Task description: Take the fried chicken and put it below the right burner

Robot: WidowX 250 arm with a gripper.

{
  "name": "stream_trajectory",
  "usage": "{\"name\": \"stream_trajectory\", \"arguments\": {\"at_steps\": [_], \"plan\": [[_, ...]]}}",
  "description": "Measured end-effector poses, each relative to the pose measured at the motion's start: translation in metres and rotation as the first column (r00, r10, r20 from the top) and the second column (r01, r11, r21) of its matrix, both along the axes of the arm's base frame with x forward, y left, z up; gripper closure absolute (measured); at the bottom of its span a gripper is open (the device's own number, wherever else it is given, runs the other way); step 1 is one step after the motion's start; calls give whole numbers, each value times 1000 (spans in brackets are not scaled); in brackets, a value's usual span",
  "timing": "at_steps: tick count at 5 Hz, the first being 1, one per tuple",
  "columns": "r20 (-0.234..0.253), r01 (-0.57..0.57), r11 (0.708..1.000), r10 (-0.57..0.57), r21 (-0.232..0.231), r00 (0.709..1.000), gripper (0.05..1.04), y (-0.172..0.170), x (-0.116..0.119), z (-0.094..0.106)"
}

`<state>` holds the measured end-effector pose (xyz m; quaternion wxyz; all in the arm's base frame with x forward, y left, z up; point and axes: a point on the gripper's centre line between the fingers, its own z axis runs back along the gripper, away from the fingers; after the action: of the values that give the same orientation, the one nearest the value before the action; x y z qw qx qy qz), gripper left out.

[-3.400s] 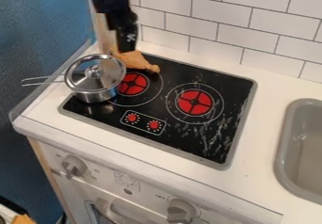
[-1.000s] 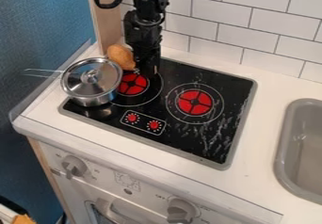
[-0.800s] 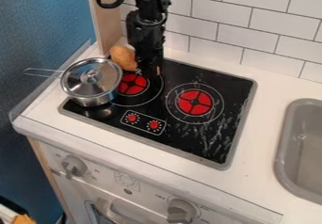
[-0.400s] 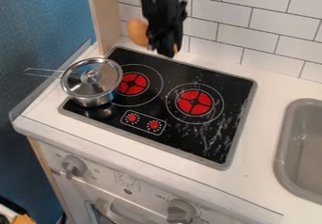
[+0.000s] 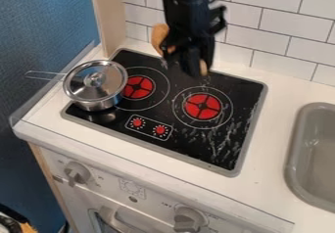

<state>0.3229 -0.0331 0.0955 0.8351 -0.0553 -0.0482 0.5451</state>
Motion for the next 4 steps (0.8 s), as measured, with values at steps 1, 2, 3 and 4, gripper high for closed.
{"name": "stream_trajectory", "arguments": {"at_steps": [1, 2, 3, 4], "plan": [[-43, 176, 984, -175, 31, 984, 859, -34, -26, -17], [-63, 257, 961, -252, 102, 966, 859, -49, -34, -38], [-100, 299, 948, -288, 111, 952, 859, -55, -34, -62], [-141, 294, 947, -277, 126, 951, 859, -53, -31, -82]]}}
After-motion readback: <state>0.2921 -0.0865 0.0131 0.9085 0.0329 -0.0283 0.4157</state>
